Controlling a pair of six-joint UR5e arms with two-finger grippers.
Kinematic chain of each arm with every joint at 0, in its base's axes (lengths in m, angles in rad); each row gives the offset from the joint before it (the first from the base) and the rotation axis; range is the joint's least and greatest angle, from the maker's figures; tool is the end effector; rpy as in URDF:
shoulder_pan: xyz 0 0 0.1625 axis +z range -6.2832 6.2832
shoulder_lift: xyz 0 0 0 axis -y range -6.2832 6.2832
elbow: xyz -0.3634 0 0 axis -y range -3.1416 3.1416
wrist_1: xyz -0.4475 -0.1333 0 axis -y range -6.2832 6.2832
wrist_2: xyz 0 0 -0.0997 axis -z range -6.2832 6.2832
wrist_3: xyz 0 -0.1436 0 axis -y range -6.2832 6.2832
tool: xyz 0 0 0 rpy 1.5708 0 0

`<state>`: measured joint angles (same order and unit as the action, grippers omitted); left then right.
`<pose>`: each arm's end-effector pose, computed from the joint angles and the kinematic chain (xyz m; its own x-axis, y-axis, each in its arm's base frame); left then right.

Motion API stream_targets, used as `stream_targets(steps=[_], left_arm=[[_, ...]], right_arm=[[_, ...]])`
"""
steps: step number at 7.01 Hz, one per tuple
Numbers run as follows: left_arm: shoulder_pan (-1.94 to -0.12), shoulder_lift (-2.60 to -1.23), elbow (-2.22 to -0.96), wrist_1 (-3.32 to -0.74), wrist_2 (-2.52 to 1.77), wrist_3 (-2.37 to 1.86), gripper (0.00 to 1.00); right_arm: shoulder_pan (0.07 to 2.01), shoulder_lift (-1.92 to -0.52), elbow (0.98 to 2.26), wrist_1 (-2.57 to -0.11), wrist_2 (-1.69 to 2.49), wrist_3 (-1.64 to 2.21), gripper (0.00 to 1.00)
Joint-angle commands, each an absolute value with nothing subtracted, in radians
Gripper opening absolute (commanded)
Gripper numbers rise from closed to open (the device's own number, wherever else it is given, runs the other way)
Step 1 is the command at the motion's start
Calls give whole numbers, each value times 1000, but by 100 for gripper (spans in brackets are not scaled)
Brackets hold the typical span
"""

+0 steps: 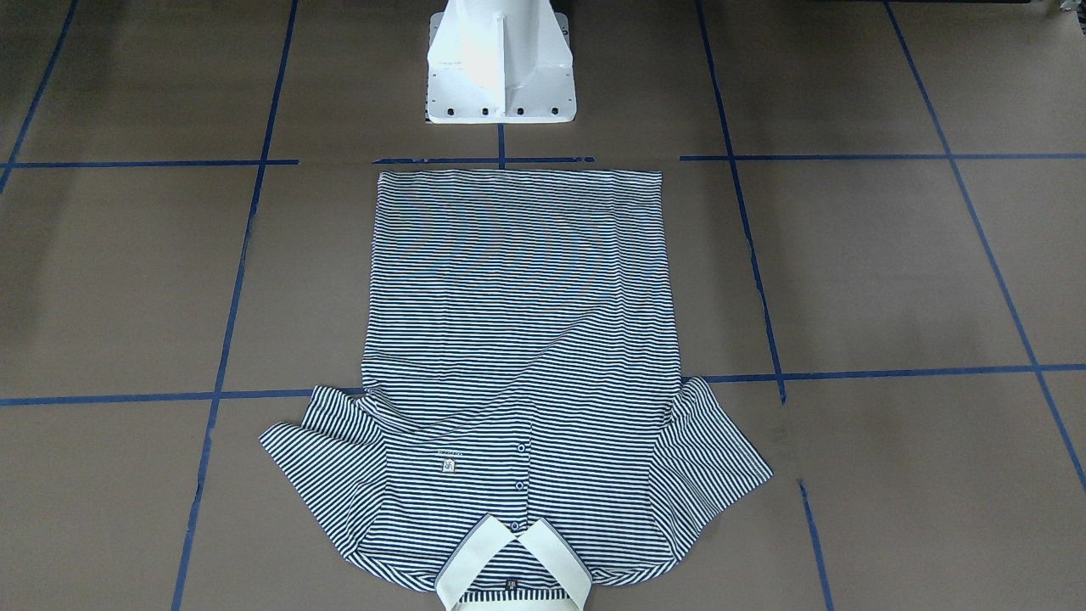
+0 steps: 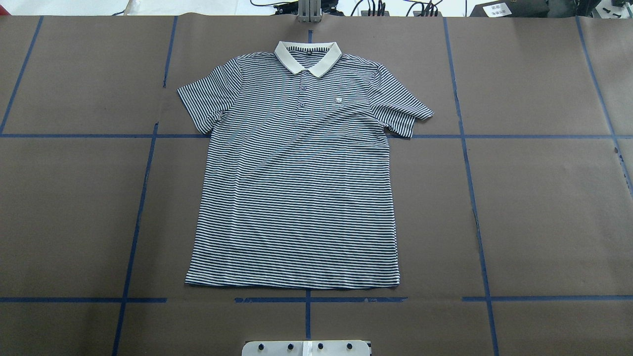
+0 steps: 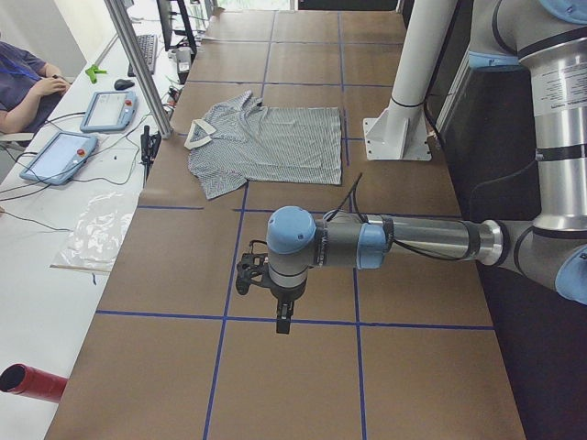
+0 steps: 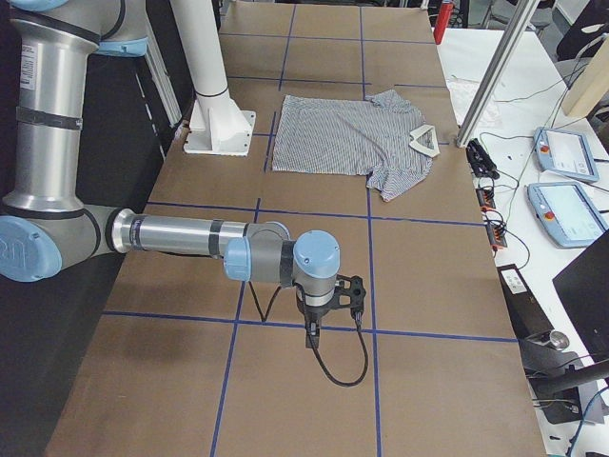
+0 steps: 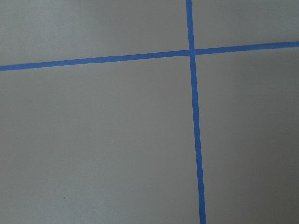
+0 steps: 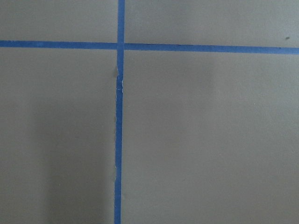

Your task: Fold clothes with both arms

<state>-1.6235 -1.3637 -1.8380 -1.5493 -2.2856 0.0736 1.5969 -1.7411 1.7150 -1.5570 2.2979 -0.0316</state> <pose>-0.0642 -0.4731 0.5958 0.7573 0.0589 -0.6504 -0.0031 0.9962 0.0867 0.0505 -0.4830 0.6408 0.7471 -0.0039 0.6647 -0.0025 1.0000 0.0087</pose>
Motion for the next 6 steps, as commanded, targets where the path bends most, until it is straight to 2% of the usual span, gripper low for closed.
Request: stream_targets(steps=[1,3,4,5,6], left_arm=[[-1621,-1365,-1841,-1551,-2287,72,100],[-1621,-1365,-1853,-1562,-2287,80,100],[-1615,-1367,-1827,-1644,-2273,78,100],[-1614,-1377,-1760,-1769,-2275,74,100],[-1614,-1381,-1753,-1899,-2273,77,100]], right_arm=[[1597,-1741,1715,-1557,2298,-25,100],[1595,-1741,1723,-1557,2304,-28,100],[1592,-1738,1729,-1552,2306,-26,100],[1579,-1712,1730,-1476,2306,-23,100],[1557,-1703,1720,-1371,2303,-21,100]])
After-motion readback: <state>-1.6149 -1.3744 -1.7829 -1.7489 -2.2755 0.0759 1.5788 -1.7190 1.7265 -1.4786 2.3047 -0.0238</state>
